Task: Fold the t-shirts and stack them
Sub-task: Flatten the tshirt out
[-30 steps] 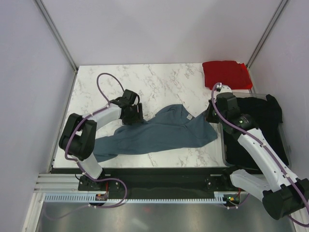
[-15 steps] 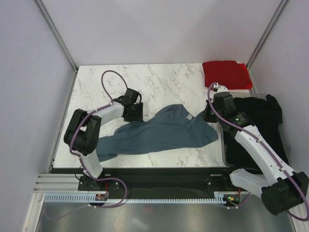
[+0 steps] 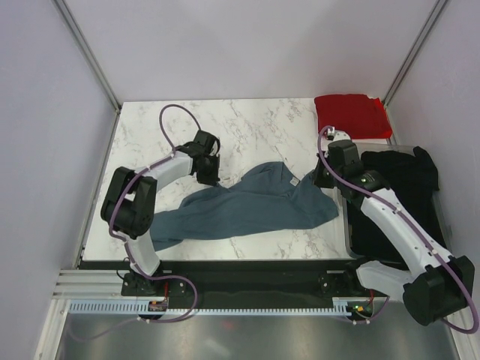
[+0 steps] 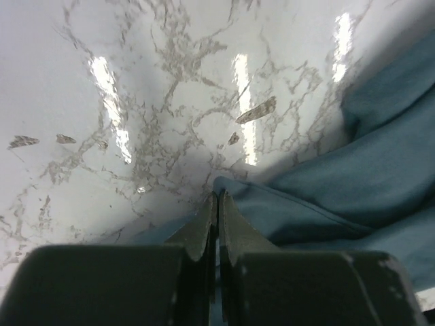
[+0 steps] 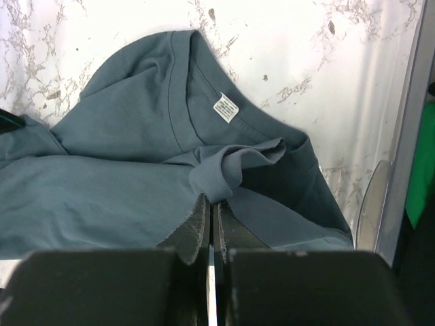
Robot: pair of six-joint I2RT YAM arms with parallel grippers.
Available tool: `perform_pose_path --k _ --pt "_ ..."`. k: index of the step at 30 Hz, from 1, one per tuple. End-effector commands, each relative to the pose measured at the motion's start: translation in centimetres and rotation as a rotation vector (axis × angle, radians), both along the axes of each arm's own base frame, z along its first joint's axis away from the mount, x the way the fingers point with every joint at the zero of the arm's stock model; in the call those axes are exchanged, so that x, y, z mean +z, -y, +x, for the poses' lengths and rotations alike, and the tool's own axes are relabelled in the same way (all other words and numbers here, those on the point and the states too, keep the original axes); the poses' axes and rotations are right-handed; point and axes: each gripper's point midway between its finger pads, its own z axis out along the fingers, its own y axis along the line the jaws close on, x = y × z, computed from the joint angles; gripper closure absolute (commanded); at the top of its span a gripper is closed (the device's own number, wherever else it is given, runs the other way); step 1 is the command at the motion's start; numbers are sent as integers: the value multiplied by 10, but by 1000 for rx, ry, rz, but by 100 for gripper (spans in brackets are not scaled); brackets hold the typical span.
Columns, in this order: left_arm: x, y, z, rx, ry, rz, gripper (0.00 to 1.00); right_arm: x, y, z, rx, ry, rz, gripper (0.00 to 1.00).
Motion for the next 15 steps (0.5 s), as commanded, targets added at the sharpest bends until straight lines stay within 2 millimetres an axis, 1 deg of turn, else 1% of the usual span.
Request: perform_pose_path --k 1,2,3,4,5,6,7,8,9,10,11,12,13,14,15 --pt "66 1 23 -20 128 -54 98 33 -10 26 6 90 39 100" --pt "85 2 34 -11 168 -63 98 38 -12 31 4 97 42 100" --pt "96 -2 40 3 188 -63 98 56 -15 40 6 135 53 100" --pt "105 -7 49 18 207 -62 98 55 -19 51 7 125 50 100" --pt "130 -8 62 28 244 -68 98 60 -21 60 9 130 53 100" --pt "142 -11 70 41 257 -68 98 91 -27 76 17 189 78 100" --pt "142 -19 83 71 235 -60 98 87 -31 94 24 162 75 100" --pt "188 -18 99 83 292 -92 98 98 -22 112 -6 173 74 100" --pt "208 -21 107 98 306 -104 98 163 -26 132 13 287 133 100" --pt "211 -26 124 125 291 -103 98 156 -25 150 5 227 132 100" --pt "300 -26 142 132 487 -167 98 183 -11 164 -20 264 150 100" --pt "323 -30 138 138 511 -179 98 267 -5 167 -25 435 195 100" --pt "356 -40 139 181 590 -237 98 276 -3 172 -29 428 216 100" --pt "400 -46 120 178 685 -302 98 305 7 169 -41 493 236 100" --pt "422 -54 114 200 746 -321 98 339 12 159 -39 574 257 100"
